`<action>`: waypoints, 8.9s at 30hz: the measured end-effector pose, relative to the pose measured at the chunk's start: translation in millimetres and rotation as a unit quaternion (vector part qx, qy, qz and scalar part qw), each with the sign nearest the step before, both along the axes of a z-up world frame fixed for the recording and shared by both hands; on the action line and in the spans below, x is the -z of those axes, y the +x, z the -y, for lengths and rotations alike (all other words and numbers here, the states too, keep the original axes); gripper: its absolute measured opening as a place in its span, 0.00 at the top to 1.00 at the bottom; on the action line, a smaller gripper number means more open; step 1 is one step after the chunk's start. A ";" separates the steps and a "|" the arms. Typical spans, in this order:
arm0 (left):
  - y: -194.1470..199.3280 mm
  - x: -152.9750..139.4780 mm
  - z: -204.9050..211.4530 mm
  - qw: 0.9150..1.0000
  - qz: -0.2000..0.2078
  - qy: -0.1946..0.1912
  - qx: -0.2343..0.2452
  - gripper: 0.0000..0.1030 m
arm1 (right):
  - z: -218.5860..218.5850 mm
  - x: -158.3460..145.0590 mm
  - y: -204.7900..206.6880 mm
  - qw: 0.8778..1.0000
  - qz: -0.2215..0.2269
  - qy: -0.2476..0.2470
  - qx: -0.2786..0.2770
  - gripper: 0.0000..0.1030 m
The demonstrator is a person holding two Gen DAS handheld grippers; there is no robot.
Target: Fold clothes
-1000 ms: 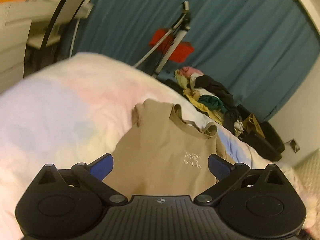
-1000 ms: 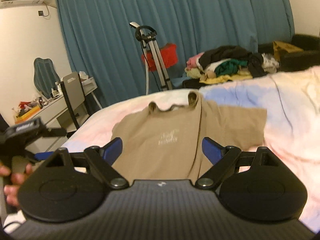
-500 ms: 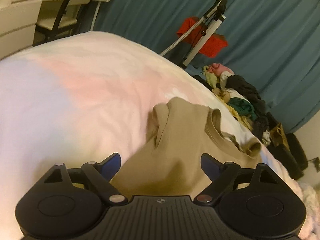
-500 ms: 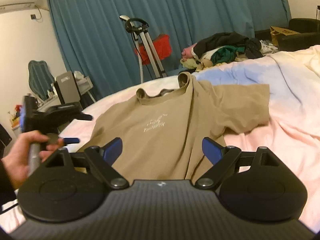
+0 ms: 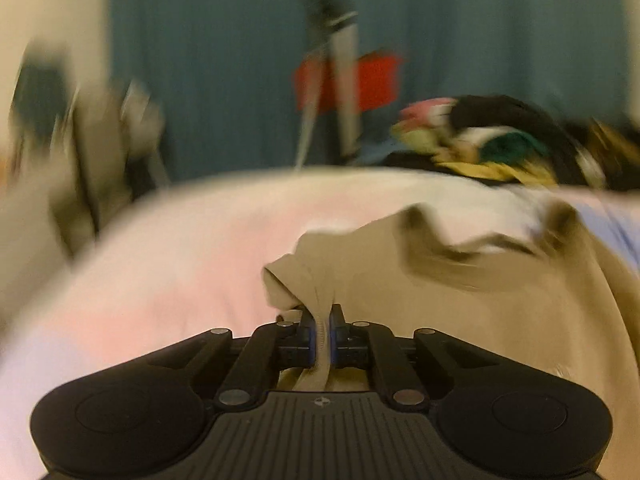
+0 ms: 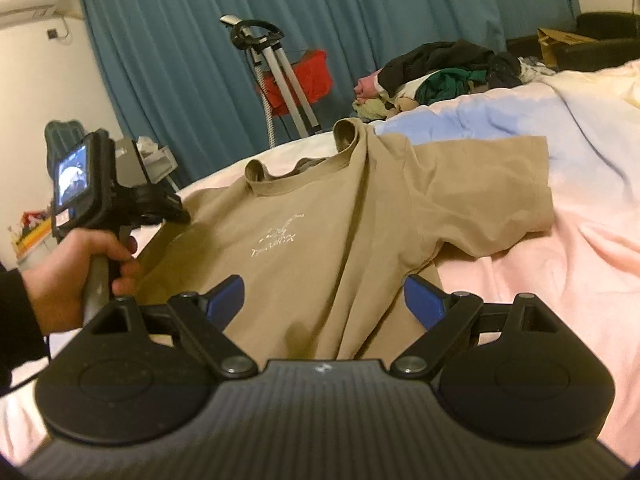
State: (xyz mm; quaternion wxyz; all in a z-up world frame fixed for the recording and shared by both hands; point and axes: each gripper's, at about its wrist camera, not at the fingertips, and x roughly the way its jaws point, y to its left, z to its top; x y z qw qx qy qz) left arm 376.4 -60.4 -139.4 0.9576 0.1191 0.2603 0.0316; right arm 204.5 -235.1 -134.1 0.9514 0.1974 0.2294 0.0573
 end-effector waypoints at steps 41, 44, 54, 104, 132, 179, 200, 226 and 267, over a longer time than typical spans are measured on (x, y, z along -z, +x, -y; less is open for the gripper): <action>32.6 -46.2 -106.3 0.964 -0.071 -0.250 0.060 0.94 | 13.1 17.5 9.7 0.998 -0.042 0.022 0.037 0.14; 44.3 -75.2 -164.4 0.963 -0.039 -0.265 -0.005 0.94 | 9.8 19.3 11.7 0.998 -0.043 0.013 0.033 0.14; 68.3 -61.7 -294.8 0.951 -0.026 -0.198 -0.236 0.89 | 3.7 21.2 17.1 0.999 -0.042 -0.008 0.026 0.14; -190.9 -4.0 -81.6 0.964 -0.090 -0.238 0.077 0.15 | 147.7 21.3 148.9 0.978 -0.023 0.029 0.203 0.94; -352.6 -17.2 47.5 0.876 -0.232 -0.229 0.356 0.20 | 94.2 -90.6 -210.6 0.976 0.038 0.109 0.186 0.15; -212.8 -18.3 -31.5 0.944 -0.095 -0.258 0.183 0.15 | 187.3 50.8 172.3 0.975 -0.006 0.162 0.154 0.63; -234.7 -98.0 -140.7 0.959 0.032 -0.269 0.077 0.06 | -32.8 -136.4 163.6 0.950 0.060 -0.261 0.162 0.95; -218.9 -66.0 -186.5 0.956 0.013 -0.294 0.017 0.03 | -156.7 -93.3 138.6 0.989 0.016 -0.143 -0.031 0.11; -397.9 7.8 148.4 0.899 -0.209 -0.146 0.356 0.35 | 100.5 -93.7 -197.8 0.982 0.050 0.060 0.170 0.11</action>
